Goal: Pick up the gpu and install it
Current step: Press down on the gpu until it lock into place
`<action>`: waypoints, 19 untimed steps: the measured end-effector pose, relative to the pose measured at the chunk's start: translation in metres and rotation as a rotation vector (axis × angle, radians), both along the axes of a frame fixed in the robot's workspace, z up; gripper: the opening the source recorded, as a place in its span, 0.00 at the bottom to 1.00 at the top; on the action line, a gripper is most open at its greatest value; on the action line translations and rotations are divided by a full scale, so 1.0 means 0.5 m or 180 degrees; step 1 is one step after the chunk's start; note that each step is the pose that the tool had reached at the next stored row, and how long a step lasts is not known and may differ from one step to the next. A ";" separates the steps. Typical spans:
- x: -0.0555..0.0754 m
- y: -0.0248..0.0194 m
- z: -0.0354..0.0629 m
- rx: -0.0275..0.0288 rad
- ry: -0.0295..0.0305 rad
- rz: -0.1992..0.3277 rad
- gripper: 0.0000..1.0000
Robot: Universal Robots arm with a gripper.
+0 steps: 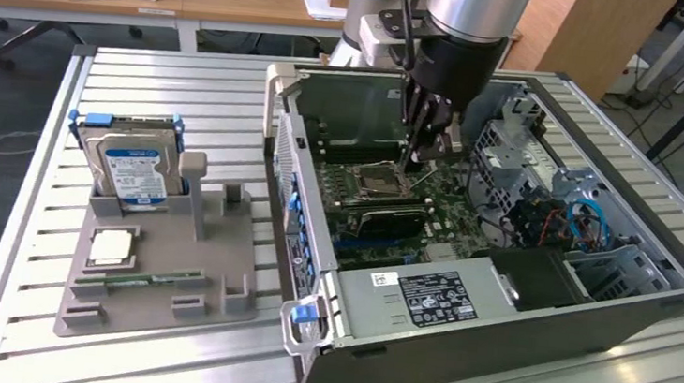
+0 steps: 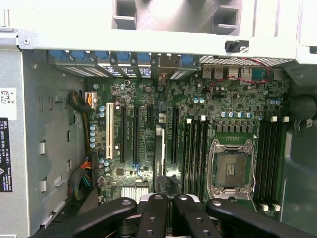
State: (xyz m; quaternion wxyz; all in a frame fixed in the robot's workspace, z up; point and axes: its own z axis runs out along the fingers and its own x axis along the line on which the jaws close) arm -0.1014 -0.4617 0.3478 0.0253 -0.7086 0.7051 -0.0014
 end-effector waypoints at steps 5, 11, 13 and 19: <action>0.000 0.0000 0.000 0.0002 0.0000 0.0000 0.10; 0.000 0.0000 -0.013 0.0030 0.0000 -0.0006 0.10; 0.000 0.0000 -0.020 0.0031 0.0000 -0.0007 0.10; 0.000 0.0000 -0.042 0.0031 0.0000 -0.0013 0.10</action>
